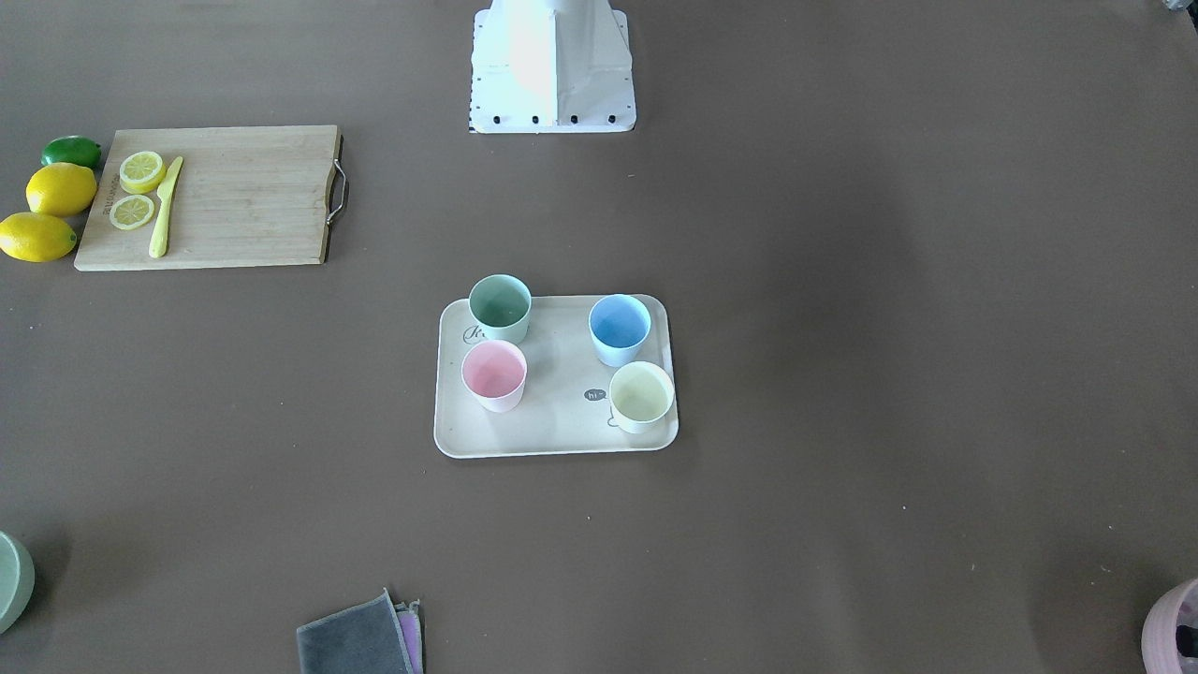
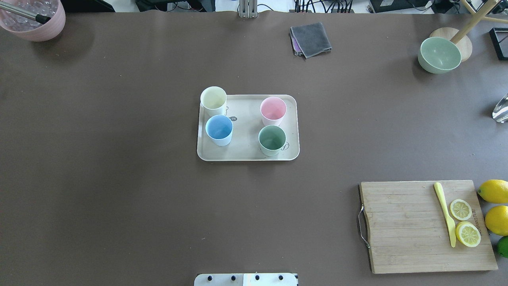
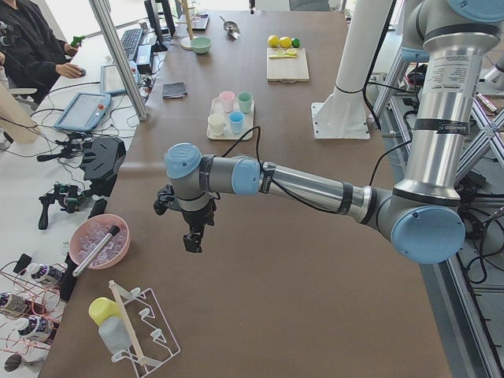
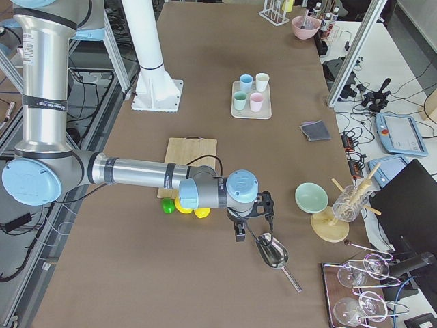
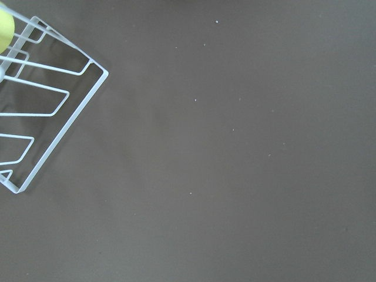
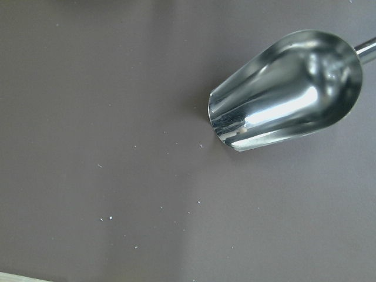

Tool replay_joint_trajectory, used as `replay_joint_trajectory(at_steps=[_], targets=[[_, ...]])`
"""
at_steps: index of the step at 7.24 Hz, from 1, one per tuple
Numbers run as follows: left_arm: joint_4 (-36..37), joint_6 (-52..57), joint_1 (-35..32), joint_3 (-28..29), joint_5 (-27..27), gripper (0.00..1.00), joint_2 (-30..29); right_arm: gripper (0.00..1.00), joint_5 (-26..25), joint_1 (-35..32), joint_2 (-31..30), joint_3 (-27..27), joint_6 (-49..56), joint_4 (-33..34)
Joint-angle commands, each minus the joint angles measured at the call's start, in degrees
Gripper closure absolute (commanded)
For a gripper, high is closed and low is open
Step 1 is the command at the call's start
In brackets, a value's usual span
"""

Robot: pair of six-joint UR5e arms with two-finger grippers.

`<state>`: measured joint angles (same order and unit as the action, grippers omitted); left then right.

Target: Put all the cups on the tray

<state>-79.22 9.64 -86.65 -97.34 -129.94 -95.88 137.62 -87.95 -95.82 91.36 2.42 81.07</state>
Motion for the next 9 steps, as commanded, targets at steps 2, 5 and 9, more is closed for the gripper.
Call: replay_joint_trajectory(at_steps=[2, 5, 9], targets=[[-0.4, 0.4, -0.2, 2.1, 0.2, 0.02, 1.3, 0.00, -1.8, -0.1, -0.7, -0.6, 0.2, 0.1], [-5.5, 0.5, -0.6, 3.3, -0.2, 0.02, 6.7, 0.00, -1.8, -0.1, -0.7, -0.7, 0.2, 0.1], [-5.2, 0.4, -2.5, 2.6, -1.3, 0.02, 7.0, 0.00, -1.7, 0.1, 0.0, -0.7, 0.2, 2.5]])
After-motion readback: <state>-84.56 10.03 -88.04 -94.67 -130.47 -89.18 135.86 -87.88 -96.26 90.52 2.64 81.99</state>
